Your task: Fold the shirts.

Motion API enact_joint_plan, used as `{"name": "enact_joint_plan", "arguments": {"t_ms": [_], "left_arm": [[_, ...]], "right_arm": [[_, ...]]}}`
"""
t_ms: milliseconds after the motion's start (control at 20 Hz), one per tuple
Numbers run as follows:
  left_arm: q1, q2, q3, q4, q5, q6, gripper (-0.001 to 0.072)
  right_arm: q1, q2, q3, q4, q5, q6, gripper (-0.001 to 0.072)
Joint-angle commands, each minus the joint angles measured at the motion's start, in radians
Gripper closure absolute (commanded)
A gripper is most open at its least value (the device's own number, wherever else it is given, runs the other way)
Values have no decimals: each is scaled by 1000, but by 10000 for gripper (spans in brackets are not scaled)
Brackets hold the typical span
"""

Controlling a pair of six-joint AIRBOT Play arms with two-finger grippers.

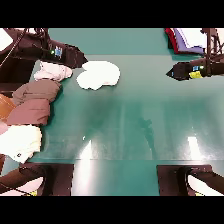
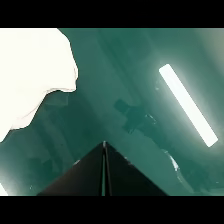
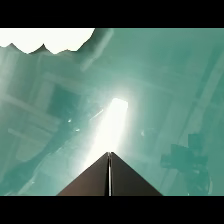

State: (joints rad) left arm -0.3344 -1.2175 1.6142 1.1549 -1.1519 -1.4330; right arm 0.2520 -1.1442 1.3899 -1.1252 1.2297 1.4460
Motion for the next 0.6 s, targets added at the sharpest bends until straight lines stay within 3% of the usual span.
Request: {"name": "enact_joint_plan", "arguments": {"t_ms": [0, 550], "left_arm": [[0, 0, 0, 0, -1, 0, 683], [0, 0, 0, -5, 2, 0, 683]], "right_arm": [[0, 0, -3, 0, 2, 0, 697], [0, -3, -45, 2, 0, 2, 697]]}}
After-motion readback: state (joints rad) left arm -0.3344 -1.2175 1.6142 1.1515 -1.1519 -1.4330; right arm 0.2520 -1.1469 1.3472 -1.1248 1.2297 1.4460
